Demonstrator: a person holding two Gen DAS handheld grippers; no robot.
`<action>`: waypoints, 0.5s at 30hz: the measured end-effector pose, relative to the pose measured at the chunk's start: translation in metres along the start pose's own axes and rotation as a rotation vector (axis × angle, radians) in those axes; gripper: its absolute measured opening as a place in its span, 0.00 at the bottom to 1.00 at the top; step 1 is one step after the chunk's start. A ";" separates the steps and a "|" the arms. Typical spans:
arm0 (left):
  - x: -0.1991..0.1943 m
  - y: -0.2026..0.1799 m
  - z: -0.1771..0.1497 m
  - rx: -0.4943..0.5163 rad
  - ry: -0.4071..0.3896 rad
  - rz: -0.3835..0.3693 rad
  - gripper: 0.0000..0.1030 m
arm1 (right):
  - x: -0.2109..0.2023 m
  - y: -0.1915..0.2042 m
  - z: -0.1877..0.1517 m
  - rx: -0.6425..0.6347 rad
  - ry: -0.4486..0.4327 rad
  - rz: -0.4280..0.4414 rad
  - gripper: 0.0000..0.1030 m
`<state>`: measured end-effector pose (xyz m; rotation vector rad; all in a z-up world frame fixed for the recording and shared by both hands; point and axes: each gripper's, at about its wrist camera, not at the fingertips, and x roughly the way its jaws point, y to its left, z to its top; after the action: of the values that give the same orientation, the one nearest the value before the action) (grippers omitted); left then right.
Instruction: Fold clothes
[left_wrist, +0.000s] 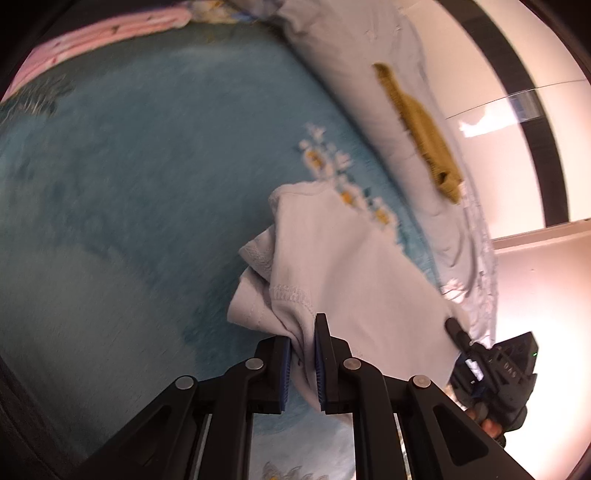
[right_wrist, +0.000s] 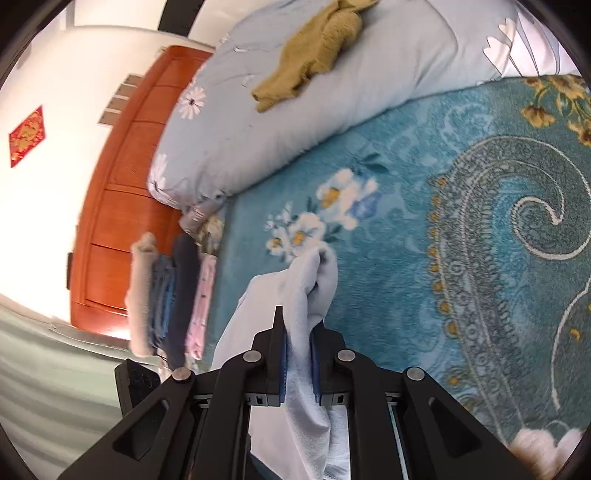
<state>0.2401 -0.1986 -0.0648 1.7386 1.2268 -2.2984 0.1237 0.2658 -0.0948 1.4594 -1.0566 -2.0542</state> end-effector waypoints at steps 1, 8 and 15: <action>0.005 0.000 -0.002 -0.001 0.013 0.020 0.12 | 0.003 -0.007 0.000 0.017 0.007 -0.023 0.10; 0.025 -0.016 -0.009 0.104 0.037 0.155 0.15 | 0.023 -0.050 0.002 0.136 0.028 -0.120 0.10; 0.017 -0.016 0.005 0.038 0.031 0.060 0.23 | 0.009 -0.052 -0.002 0.126 -0.004 -0.177 0.14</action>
<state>0.2228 -0.1833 -0.0691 1.8037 1.1270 -2.2849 0.1272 0.2919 -0.1404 1.6653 -1.1124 -2.1451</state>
